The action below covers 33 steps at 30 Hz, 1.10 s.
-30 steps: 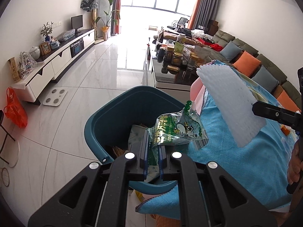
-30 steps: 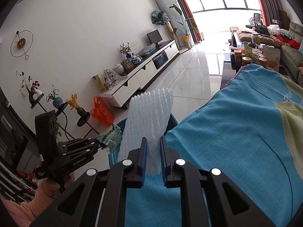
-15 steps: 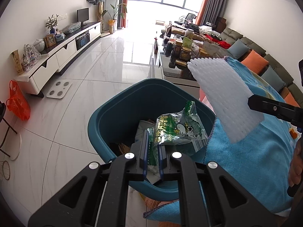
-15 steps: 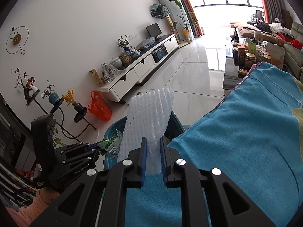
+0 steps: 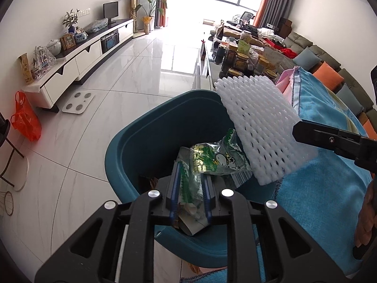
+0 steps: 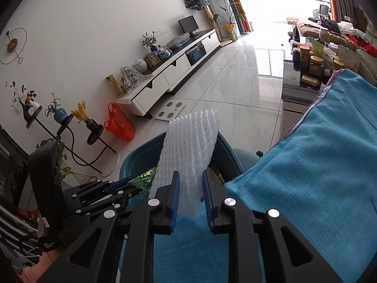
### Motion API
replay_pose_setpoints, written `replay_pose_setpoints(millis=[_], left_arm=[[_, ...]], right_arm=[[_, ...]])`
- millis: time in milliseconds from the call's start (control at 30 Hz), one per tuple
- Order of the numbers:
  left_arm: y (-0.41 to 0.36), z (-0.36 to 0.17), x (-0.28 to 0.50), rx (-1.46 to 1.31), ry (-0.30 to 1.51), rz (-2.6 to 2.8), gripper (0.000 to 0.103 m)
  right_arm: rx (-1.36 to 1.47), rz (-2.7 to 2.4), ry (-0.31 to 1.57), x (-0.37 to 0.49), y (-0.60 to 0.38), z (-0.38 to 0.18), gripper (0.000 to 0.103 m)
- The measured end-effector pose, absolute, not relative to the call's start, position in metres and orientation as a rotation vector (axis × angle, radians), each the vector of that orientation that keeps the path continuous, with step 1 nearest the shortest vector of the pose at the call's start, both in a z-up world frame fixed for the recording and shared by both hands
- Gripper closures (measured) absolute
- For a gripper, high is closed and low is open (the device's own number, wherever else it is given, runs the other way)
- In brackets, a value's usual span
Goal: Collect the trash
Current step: 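Open both tools to drop the snack bag and foam net into the bin, then move both open tools back over the table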
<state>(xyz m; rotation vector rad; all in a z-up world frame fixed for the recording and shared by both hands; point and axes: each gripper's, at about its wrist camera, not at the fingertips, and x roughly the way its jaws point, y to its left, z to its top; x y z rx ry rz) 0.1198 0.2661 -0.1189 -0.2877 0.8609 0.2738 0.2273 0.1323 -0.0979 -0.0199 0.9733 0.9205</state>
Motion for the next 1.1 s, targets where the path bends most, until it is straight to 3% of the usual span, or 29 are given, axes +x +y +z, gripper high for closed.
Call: replay_pose_setpoints(millis=[200, 600, 1100], left_arm=[[0.269, -0.131, 0.131, -0.295, 0.877, 0.268, 0.068], [0.270, -0.134, 0.134, -0.297, 0.874, 0.257, 0.068], [0.213, -0.073, 0.104, -0.245, 0.690, 0.060, 0.049]], right_arm=[[0.006, 0.910, 1.002, 0.235, 0.132, -0.104, 0.080], [0.024, 0.923, 1.008, 0.237, 0.126, -0.104, 0.078], [0.040, 0.900, 0.848, 0.203, 0.038, -0.061, 0.064]])
